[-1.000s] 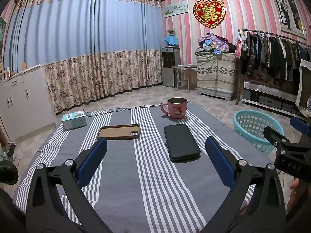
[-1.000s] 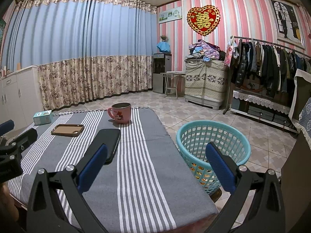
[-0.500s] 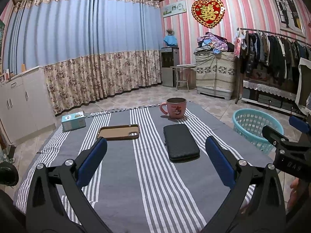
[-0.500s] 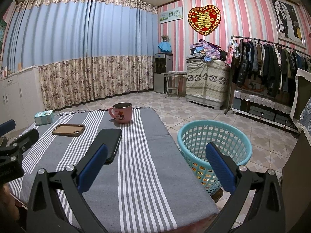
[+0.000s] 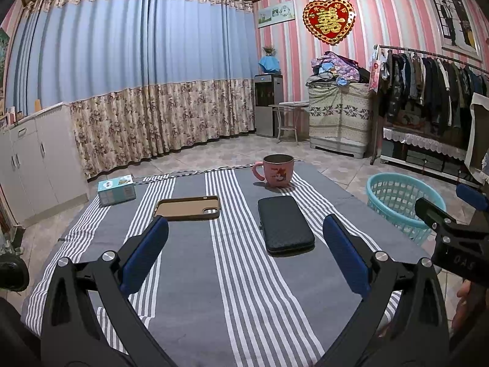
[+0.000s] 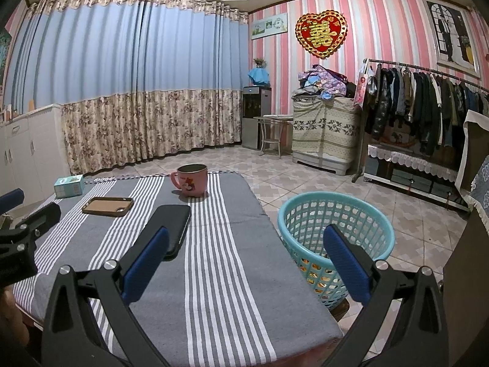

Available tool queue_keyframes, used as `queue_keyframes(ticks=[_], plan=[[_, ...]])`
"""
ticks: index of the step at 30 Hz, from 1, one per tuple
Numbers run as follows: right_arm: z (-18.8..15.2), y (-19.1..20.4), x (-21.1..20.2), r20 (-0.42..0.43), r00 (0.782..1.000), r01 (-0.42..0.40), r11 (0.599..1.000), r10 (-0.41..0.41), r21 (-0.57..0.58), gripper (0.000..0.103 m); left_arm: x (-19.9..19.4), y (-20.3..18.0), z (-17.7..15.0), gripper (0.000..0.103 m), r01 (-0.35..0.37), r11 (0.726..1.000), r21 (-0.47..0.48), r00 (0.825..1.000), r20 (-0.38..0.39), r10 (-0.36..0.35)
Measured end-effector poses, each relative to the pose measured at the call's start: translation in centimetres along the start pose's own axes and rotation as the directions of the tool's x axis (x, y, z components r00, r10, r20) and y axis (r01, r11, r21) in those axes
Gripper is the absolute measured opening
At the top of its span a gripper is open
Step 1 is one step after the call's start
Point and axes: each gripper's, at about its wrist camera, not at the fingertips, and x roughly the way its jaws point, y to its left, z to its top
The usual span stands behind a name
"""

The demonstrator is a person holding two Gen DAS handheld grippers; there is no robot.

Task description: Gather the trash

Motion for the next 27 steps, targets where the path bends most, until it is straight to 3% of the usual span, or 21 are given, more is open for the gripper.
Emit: queue_keyframes(ticks=[27], plan=[[-0.2, 0.6, 0.3, 0.000, 1.000, -0.004, 1.000, 0.004, -0.001, 0.099, -0.7, 0.5, -0.4, 0.098, 0.005, 1.000, 0.009, 1.000, 0.006, -0.005]])
